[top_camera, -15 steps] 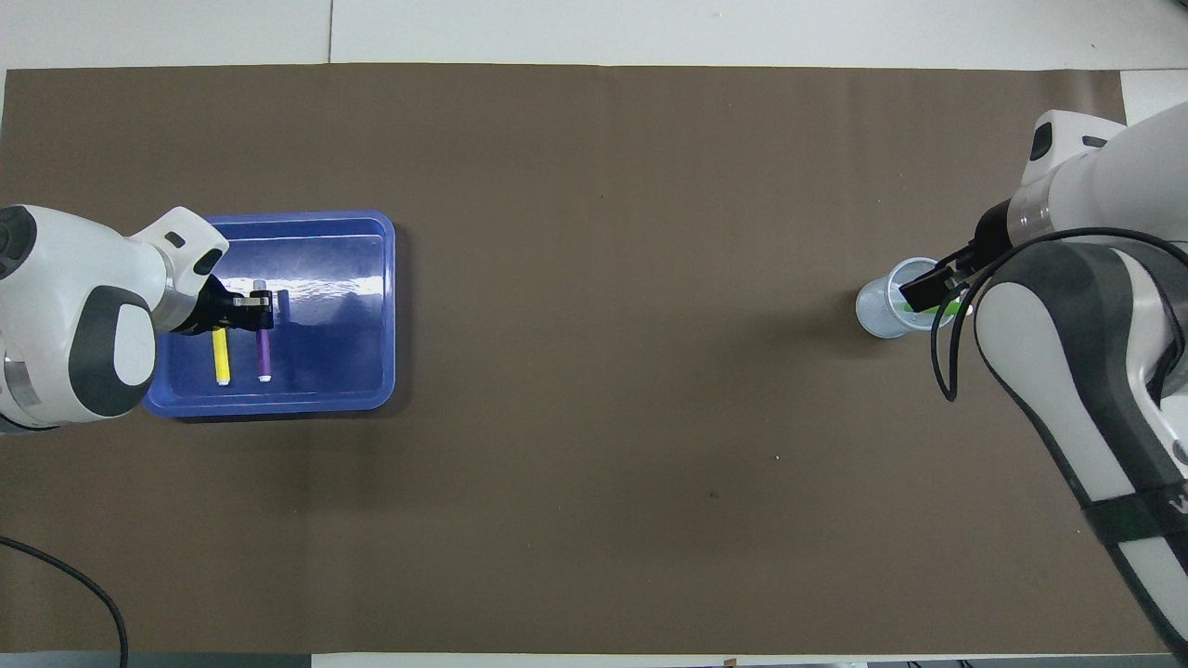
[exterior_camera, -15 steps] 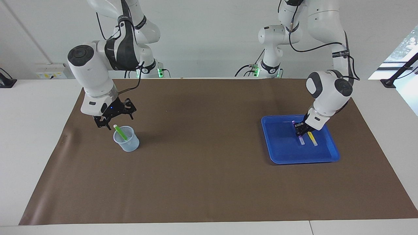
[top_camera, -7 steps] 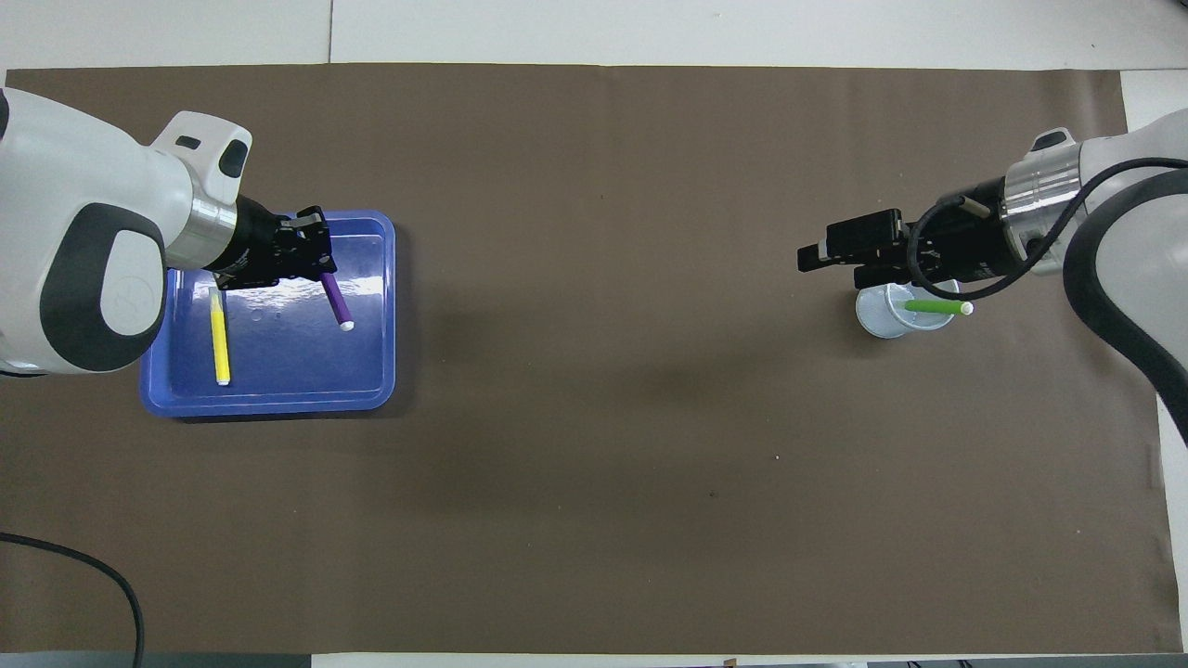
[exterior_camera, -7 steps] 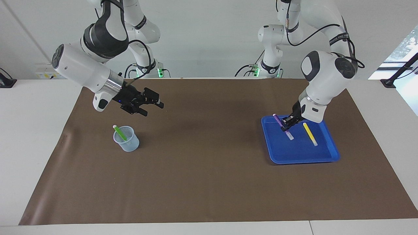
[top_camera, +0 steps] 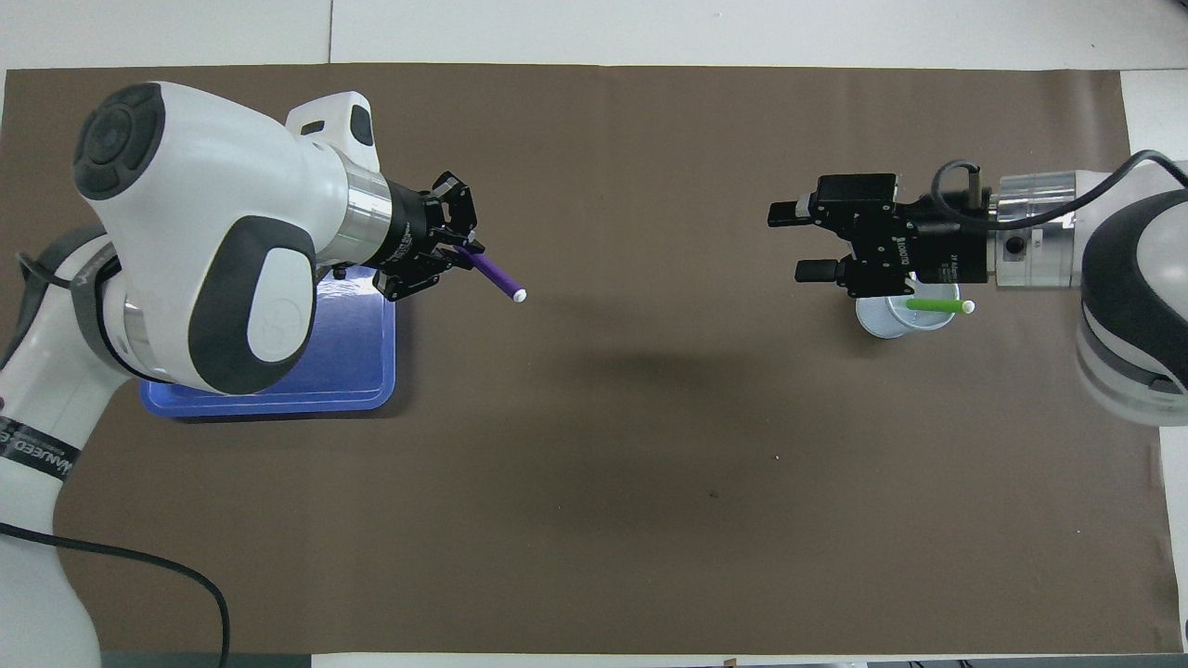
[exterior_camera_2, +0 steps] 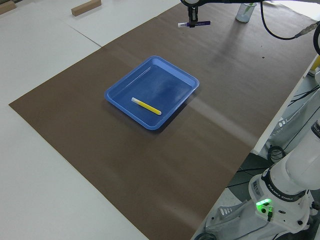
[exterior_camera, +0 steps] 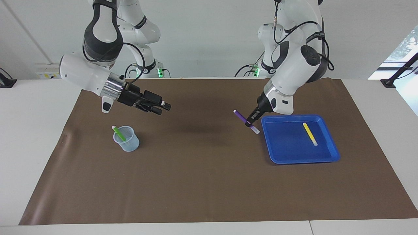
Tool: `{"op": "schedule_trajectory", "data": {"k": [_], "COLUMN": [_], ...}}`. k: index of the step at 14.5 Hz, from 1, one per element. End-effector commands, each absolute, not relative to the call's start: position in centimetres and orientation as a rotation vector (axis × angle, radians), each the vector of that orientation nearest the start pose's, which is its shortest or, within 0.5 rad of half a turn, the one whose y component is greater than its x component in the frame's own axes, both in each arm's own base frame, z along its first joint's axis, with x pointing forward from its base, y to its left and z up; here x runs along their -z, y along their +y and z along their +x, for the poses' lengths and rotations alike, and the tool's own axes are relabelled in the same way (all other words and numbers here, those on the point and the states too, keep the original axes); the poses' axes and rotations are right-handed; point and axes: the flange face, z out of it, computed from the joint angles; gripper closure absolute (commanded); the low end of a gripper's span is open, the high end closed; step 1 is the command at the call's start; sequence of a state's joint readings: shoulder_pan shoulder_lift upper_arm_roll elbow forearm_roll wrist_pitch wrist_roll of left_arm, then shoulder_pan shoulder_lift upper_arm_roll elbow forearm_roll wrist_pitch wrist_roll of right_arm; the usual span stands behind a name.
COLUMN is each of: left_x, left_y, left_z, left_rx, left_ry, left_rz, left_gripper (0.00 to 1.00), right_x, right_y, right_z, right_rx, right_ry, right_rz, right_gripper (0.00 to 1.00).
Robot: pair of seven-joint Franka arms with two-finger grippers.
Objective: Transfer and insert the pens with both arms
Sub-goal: 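Lift the purple pen toward the right gripper while the right gripper approaches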
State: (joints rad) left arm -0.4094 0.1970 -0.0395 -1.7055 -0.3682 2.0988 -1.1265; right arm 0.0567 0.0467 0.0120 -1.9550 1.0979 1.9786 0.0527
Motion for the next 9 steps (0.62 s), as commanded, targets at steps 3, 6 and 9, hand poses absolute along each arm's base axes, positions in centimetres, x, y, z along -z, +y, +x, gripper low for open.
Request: {"op": "schedule_trajectory", "data": {"k": [3, 6, 9], "left_x": [-50.5, -51.0, -50.9], "left_y": [-36.4, -39.6, -41.7], "left_z": [55.7, 54.3, 52.8], "left_rx": [-0.241, -0.260, -0.276], "left_ry": [-1.988, -2.167, -2.197], "left_rz": [-3.078, -3.018, -3.018], "left_gripper": [1.00, 1.00, 1.00], "right_x": [-47.3, -47.4, -47.4], "right_y": [13.5, 15.2, 15.2], "right_z": [54.9, 54.6, 54.7], "right_rx": [-0.068, -0.065, -0.060], "right_ry": [0.561, 0.555, 0.570], "right_rz": [-2.032, -2.038, -2.033], "right_gripper": [0.00, 0.00, 0.03]}}
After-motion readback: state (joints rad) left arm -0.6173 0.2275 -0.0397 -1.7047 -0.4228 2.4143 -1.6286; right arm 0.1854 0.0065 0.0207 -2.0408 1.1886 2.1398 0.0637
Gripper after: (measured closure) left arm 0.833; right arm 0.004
